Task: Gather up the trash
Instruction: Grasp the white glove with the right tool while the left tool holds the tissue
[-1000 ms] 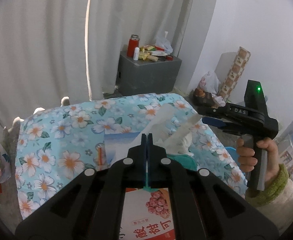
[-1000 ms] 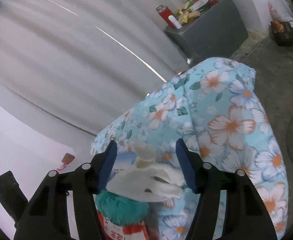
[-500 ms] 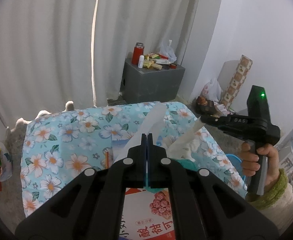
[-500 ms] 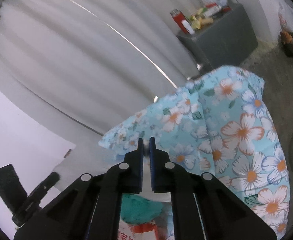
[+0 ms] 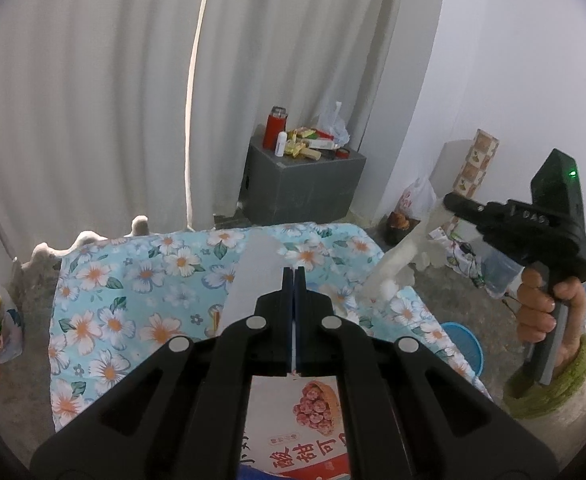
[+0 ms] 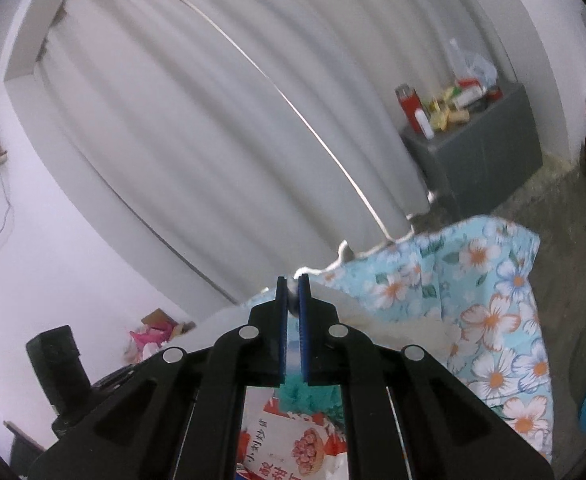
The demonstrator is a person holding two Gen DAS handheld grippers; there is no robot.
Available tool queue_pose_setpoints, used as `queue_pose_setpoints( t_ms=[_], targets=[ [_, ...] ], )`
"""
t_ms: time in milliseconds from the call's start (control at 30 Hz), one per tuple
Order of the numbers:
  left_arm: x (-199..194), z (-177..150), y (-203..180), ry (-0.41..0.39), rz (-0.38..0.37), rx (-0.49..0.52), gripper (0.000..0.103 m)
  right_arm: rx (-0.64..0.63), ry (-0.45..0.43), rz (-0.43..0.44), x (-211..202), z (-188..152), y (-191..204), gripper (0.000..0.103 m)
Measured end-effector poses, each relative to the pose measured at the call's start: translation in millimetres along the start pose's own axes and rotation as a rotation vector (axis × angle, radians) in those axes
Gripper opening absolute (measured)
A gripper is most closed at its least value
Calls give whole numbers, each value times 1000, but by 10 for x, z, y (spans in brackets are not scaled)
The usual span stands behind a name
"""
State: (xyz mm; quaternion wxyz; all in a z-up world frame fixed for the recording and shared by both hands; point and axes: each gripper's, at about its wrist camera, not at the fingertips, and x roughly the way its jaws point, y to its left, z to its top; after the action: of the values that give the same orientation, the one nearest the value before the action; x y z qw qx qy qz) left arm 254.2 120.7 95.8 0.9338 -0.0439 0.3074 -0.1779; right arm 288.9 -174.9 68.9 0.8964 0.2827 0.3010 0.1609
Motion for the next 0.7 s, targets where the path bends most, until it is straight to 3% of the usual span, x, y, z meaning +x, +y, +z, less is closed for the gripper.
queue_pose_setpoints(
  t_ms=[433,700],
  targets=[
    [-437,37,-246,-68,-91,4,0,-6,-98,2,-861,-117,138,5],
    [-566,-4,-533,-71,-153,34,0,3,-140,-13,-1343,-308,155,5]
  ],
)
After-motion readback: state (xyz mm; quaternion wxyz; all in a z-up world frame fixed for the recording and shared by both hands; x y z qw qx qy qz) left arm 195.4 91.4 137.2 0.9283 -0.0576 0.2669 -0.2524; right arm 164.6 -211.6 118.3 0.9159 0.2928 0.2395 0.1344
